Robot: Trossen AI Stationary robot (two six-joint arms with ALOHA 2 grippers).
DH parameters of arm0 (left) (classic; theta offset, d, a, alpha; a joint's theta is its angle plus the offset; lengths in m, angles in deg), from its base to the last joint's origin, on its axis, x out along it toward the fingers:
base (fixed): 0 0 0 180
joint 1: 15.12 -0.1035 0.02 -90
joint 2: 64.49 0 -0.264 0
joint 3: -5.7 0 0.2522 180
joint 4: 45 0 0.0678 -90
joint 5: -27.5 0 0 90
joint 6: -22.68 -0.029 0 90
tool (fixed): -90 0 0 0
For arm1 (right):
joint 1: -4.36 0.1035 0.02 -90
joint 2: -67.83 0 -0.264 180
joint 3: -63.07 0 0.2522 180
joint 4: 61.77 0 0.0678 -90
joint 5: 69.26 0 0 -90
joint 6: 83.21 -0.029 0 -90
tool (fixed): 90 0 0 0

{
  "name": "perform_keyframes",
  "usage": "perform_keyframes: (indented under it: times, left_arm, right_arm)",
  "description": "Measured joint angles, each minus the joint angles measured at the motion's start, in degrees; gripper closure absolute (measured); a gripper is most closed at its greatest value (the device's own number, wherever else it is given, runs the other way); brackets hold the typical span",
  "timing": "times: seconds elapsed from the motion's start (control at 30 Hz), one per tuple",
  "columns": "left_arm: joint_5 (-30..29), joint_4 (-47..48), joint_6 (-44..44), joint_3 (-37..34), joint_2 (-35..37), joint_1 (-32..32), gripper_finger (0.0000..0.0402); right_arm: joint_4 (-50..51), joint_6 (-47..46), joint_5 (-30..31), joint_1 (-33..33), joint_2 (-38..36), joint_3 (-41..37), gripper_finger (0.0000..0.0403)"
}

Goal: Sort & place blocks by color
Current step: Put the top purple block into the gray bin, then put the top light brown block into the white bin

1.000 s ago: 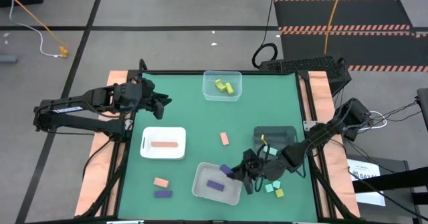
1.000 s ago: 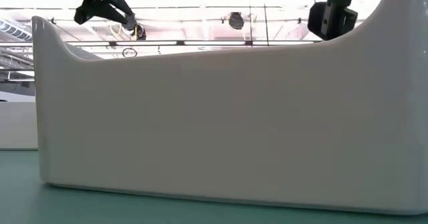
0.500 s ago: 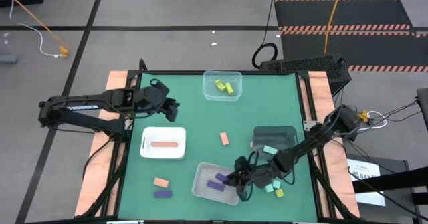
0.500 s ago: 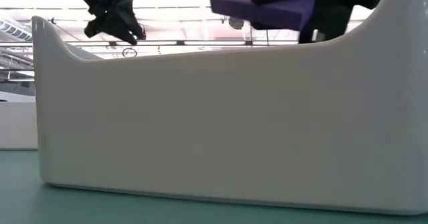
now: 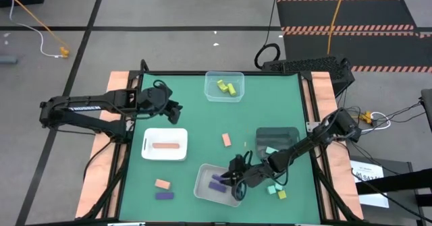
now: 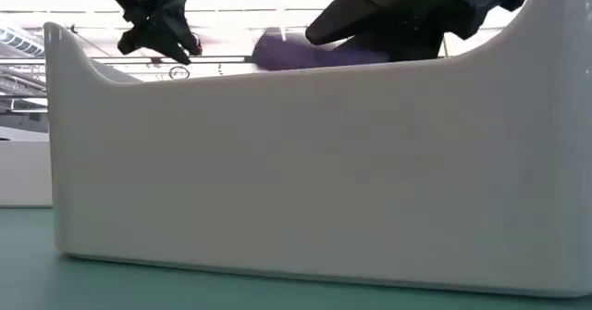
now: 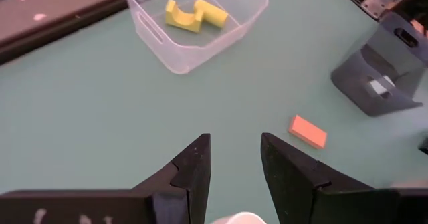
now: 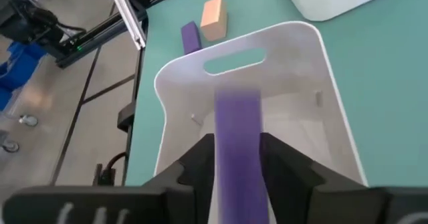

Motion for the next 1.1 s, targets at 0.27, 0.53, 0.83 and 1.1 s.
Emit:
perform_keyframes:
  times: [0.27, 0.53, 0.83, 1.1]
  left_arm:
    - [1.9, -2.6, 0.0, 0.0, 0.0, 2.2, 0.027]
    - [1.9, -16.9, -8.4, 0.0, 0.0, 8.3, 0.027]
    - [2.0, -29.6, -13.5, 0.0, 0.0, 13.4, 0.027]
    - [2.0, -33.4, -15.3, 0.0, 0.0, 13.8, 0.027]
  right_arm:
    - [0.1, 3.0, -2.0, -1.5, 0.0, 0.0, 0.0262]
    - [2.0, 6.7, -2.4, -5.6, -3.8, 0.0, 0.0216]
    - [19.3, -5.5, 3.3, -12.6, -7.9, 0.0, 0.0209]
    - [22.5, -10.1, 3.2, -17.4, -3.7, 0.0, 0.0209]
